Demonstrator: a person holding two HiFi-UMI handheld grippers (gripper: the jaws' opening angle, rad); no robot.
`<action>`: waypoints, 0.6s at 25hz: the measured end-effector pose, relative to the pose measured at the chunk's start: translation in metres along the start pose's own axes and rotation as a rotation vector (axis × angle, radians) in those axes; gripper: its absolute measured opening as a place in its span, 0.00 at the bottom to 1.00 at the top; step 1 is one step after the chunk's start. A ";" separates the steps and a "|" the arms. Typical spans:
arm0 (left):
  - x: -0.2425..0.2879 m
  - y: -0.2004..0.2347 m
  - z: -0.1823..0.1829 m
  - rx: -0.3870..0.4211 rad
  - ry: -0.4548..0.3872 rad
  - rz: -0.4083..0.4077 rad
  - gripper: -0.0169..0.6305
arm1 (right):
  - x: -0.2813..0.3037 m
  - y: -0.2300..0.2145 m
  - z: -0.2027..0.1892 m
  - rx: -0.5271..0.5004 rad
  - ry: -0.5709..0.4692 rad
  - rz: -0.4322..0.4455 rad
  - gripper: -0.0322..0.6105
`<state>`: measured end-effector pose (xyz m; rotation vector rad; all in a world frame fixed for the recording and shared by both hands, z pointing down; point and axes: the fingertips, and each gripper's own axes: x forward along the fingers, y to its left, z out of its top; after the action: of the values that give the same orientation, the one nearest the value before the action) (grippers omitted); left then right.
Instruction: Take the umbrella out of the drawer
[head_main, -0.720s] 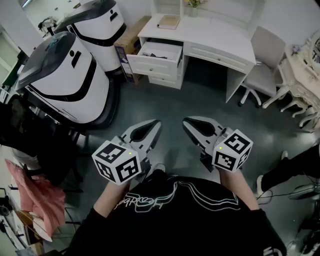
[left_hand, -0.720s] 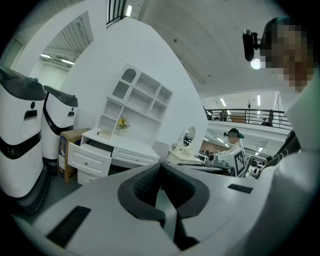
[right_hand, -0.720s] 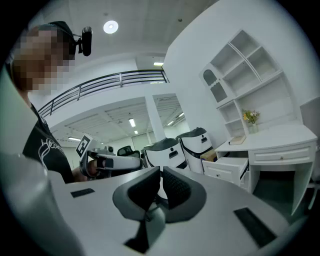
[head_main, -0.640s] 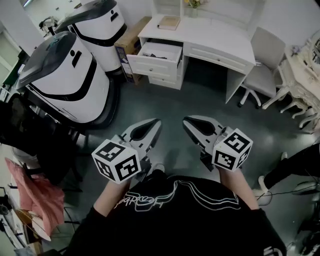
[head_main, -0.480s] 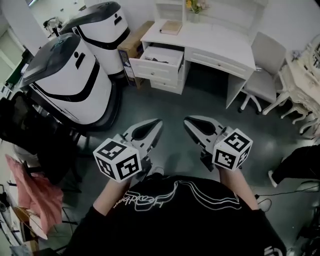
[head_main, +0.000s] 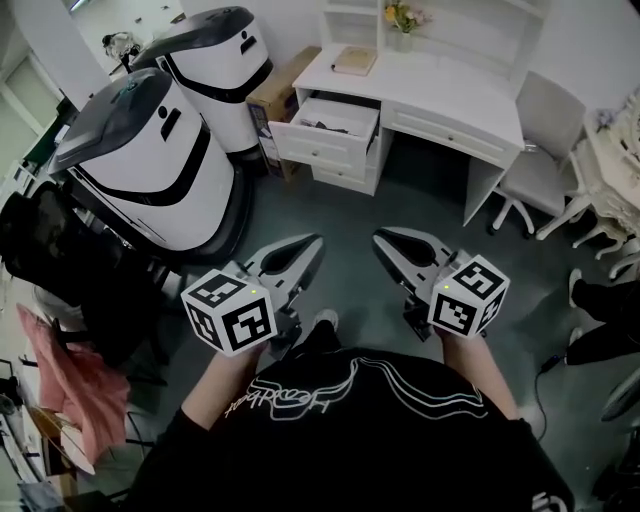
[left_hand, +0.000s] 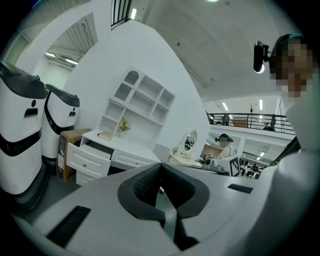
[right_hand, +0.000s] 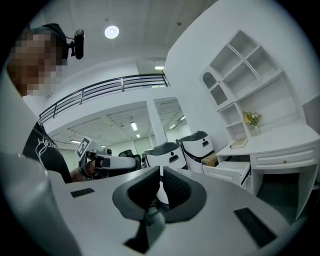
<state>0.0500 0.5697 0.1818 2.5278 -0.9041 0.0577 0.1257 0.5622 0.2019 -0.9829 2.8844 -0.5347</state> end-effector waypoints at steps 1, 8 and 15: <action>0.004 0.005 0.000 -0.002 0.002 -0.001 0.06 | 0.004 -0.004 -0.001 -0.002 -0.002 0.007 0.13; 0.039 0.072 0.008 -0.031 0.007 -0.005 0.06 | 0.058 -0.055 -0.008 0.005 0.024 0.003 0.13; 0.095 0.176 0.050 -0.072 0.040 -0.028 0.06 | 0.148 -0.135 0.015 0.045 0.032 -0.036 0.13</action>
<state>0.0113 0.3721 0.2254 2.4637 -0.8402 0.0653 0.0891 0.3693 0.2428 -1.0309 2.8742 -0.6204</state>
